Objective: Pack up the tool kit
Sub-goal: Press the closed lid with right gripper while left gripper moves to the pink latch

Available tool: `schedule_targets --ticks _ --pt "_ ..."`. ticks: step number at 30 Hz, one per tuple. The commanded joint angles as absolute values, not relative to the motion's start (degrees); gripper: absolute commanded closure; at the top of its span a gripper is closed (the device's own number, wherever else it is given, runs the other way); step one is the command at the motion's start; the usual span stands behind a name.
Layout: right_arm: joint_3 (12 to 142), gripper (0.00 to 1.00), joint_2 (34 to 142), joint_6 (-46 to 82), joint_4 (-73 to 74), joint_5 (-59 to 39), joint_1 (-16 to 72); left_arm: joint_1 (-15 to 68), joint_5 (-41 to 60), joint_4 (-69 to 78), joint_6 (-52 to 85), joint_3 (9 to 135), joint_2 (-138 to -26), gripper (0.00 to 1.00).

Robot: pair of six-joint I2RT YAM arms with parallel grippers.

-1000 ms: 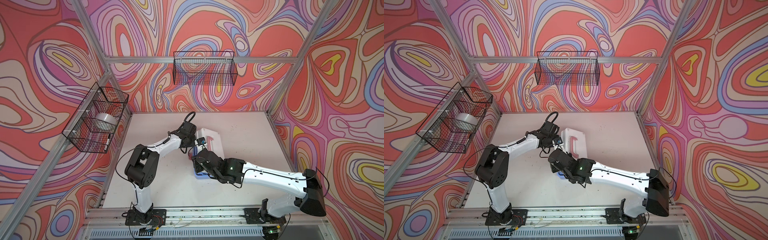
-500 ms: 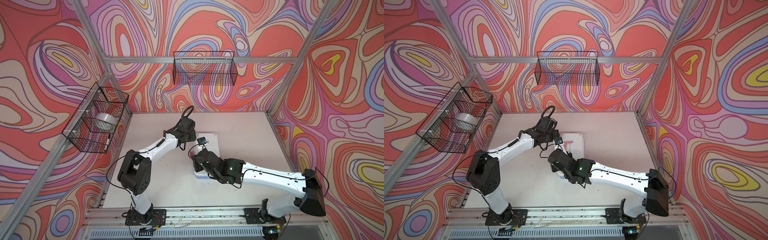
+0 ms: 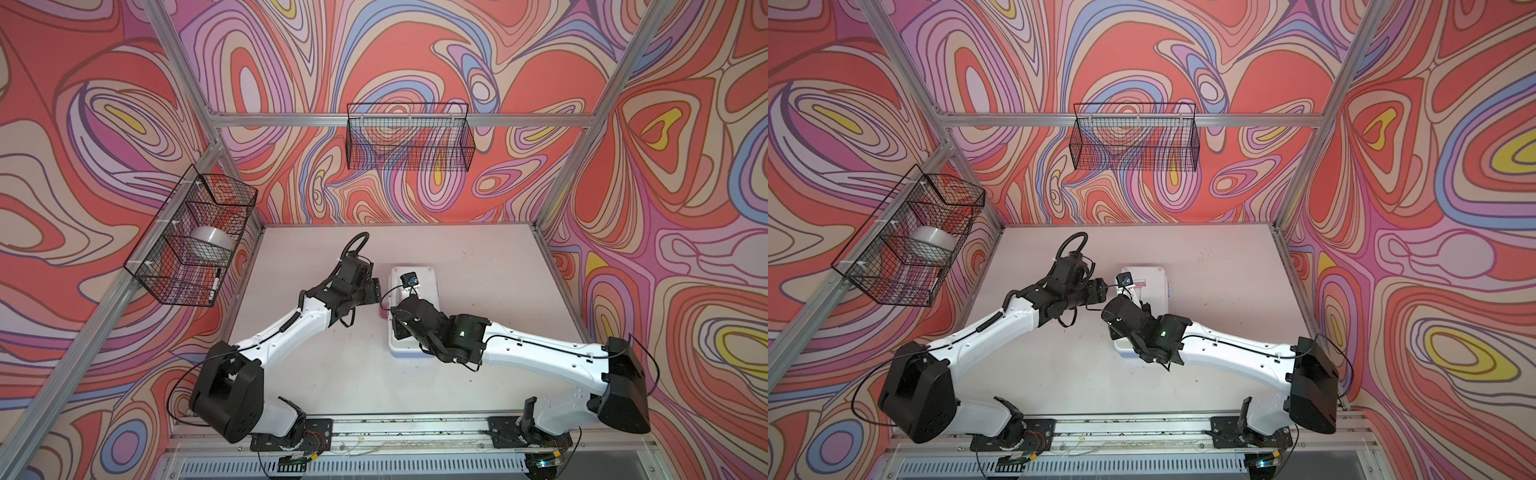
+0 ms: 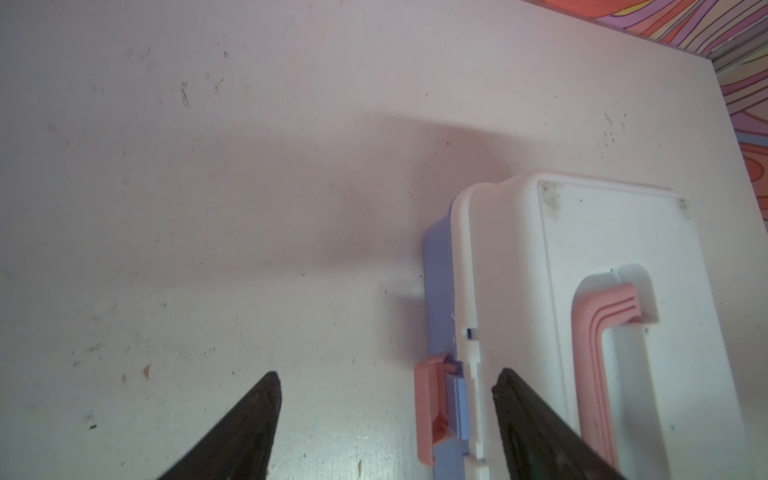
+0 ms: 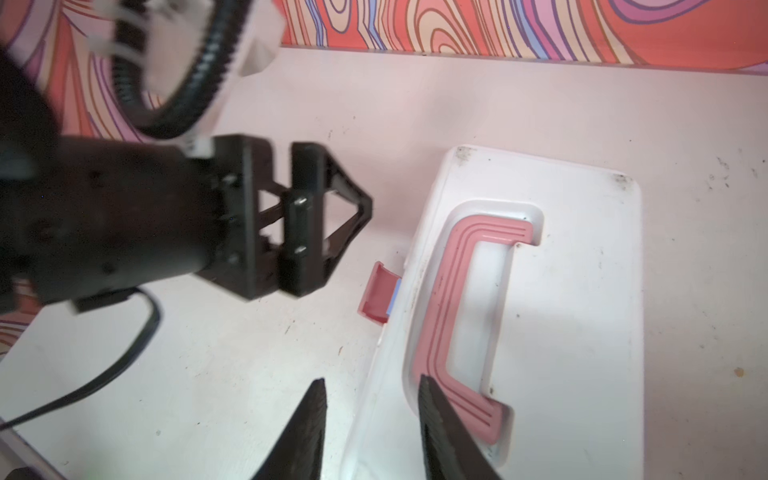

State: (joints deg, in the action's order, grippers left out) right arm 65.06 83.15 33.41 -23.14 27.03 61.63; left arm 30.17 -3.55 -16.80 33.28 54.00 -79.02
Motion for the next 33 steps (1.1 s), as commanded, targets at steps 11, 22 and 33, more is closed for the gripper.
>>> schedule_targets --ticks 11,22,33 --pt "63.9 0.69 87.7 31.2 -18.8 19.9 56.1 30.2 -2.1 -11.0 37.7 42.1 -73.1 0.23" --pt "63.0 0.69 86.9 30.7 -14.1 10.3 56.2 30.1 1.4 -6.9 40.0 36.1 -70.0 0.23" --pt "60.2 0.69 83.5 32.8 -16.5 15.3 56.2 35.7 4.4 -4.8 44.5 31.5 -68.7 0.25"
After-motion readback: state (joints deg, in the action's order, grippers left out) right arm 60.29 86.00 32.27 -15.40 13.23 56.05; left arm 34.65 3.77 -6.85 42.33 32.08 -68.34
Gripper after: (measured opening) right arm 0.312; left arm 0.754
